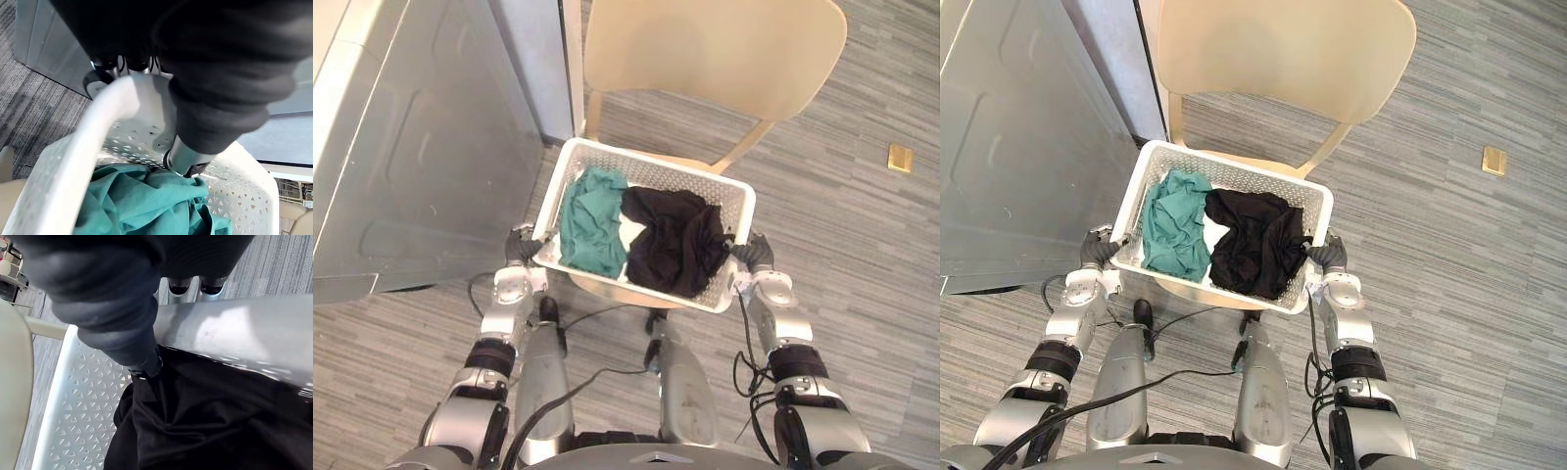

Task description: Pick up the laundry basket with both hands and put the clothes into the washing machine.

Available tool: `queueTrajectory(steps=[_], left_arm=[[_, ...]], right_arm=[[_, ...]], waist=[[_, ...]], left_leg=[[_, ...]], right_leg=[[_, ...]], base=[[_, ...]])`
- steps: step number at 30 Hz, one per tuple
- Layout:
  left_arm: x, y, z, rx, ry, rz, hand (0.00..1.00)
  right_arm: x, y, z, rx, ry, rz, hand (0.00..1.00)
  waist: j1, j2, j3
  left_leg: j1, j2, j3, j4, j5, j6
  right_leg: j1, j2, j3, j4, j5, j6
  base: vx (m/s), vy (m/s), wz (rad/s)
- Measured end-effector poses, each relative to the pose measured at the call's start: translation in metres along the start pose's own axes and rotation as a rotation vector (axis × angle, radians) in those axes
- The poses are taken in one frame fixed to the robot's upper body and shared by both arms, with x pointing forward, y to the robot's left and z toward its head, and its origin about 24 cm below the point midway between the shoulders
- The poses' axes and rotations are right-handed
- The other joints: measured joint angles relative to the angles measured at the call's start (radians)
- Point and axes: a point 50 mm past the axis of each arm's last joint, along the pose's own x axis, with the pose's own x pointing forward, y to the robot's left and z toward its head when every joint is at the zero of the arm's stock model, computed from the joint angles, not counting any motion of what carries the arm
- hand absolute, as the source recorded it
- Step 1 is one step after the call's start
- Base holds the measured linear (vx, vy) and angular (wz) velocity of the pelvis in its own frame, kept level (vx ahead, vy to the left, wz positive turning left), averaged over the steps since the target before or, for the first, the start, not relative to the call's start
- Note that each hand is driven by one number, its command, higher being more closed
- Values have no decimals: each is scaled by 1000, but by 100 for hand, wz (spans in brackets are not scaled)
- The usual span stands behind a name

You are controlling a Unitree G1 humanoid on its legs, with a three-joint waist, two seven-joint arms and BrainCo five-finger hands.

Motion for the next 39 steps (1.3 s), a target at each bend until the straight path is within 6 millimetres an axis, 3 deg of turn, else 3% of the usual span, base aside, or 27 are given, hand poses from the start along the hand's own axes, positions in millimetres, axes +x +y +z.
queueTrajectory(steps=[3,4,5,11,14,20,29,32,39], left_arm=[[3,1,5,1,-14,7,100],[4,2,6,-2,-16,12,0],[5,3,6,-6,-16,16,0],[6,3,10,-14,-25,17,0],[3,4,11,-32,-31,14,0],[-25,15,1,-53,-59,17,0],[-55,14,4,-155,-131,-45,0],[-64,18,2,-168,-140,-52,0],[-87,36,-13,-225,-111,24,0]], right_arm=[[1,1,-2,-4,5,-5,100],[1,2,-4,-9,15,-4,100],[1,3,-4,-12,17,-2,0],[-1,1,-7,-13,21,-12,0],[-11,-5,0,15,-35,-42,0],[-41,-34,-4,75,-103,-154,0],[-61,-48,-19,66,-78,-223,0],[-68,-53,-20,58,-85,-238,0],[-85,-71,-36,55,-42,-307,0]], waist=[[1,-5,3],[1,-7,4],[1,-10,5],[2,-19,10],[0,-20,10],[-1,-27,19],[-4,-23,17],[-5,-18,2],[-8,26,-96]], left_leg=[[-9,1,-1,0,2,0],[-8,1,-1,0,2,0],[-7,1,-1,0,3,0],[-4,6,2,3,2,0],[3,9,6,1,2,-1],[58,10,16,-17,1,-2],[120,7,30,-39,4,-7],[138,6,32,-59,12,-14],[206,0,34,-127,34,-24]], right_leg=[[-9,0,-1,0,2,-1],[-8,0,-1,0,2,-1],[-8,0,-1,0,2,-2],[-5,2,0,0,3,-2],[-2,5,1,0,3,-2],[43,6,2,-7,1,-1],[89,1,2,-8,-6,-2],[98,1,-1,-8,-12,-4],[135,1,-9,-16,-27,-3]], base=[[0,0,0],[0,0,0],[0,0,0],[0,0,0],[6,1,-5],[0,0,0],[-7,2,0],[0,0,0],[55,-11,2]])
